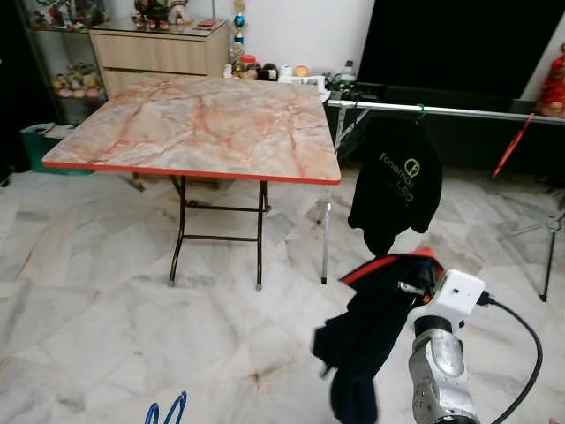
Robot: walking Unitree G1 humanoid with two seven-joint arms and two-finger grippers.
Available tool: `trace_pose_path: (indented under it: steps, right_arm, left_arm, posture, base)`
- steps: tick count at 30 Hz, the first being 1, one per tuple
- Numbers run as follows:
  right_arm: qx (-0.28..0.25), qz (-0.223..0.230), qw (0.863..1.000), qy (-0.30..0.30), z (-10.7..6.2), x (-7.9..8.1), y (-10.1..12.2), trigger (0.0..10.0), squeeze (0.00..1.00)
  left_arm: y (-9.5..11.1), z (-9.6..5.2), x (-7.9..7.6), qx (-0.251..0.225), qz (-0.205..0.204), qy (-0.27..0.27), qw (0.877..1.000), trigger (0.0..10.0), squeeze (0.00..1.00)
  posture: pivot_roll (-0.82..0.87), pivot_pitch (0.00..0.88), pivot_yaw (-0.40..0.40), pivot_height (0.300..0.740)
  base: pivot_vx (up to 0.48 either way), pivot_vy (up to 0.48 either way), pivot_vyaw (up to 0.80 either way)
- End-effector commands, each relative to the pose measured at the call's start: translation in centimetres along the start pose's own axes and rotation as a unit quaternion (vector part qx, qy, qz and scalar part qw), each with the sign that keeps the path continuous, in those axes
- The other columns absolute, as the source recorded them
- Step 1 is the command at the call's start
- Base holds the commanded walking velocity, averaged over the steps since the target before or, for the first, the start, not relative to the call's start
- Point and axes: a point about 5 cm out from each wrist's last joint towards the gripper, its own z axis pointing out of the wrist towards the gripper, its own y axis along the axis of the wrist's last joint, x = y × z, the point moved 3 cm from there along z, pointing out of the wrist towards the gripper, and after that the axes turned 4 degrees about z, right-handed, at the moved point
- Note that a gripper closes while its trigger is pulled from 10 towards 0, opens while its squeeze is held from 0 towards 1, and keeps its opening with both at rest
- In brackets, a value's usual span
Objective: Hang hanger
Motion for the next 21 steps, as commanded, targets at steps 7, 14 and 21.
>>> trace_pose_path:
  steps: [7,14,21]
  right_arm:
    - [-0.010,0.001,1.000,0.012,0.6,1.1,0.6,10.0,0.00]
    - [-0.007,0.001,1.000,0.010,0.6,1.1,0.5,10.0,0.00]
    - [-0.007,-0.001,1.000,0.012,0.8,1.2,0.5,10.0,0.00]
  left_arm:
    - [-1.3,-0.3,0.6,0.021,0.004,0.013,1.000,10.0,0.00]
    - [-1.8,-0.4,0.5,0.027,0.001,0.011,1.000,10.0,0.00]
    - [-1.4,-0.3,0.2,0.018,0.000,0.004,1.000,10.0,0.00]
  posture:
    - [0.13,0.000,-0.078,0.740]
    - [0.13,0.000,-0.080,0.740]
    - [0.14,0.000,-0.080,0.740]
  base:
    - [0.000,0.400,0.00]
    - [0.000,0.000,0.00]
    - [0.000,0.000,0.00]
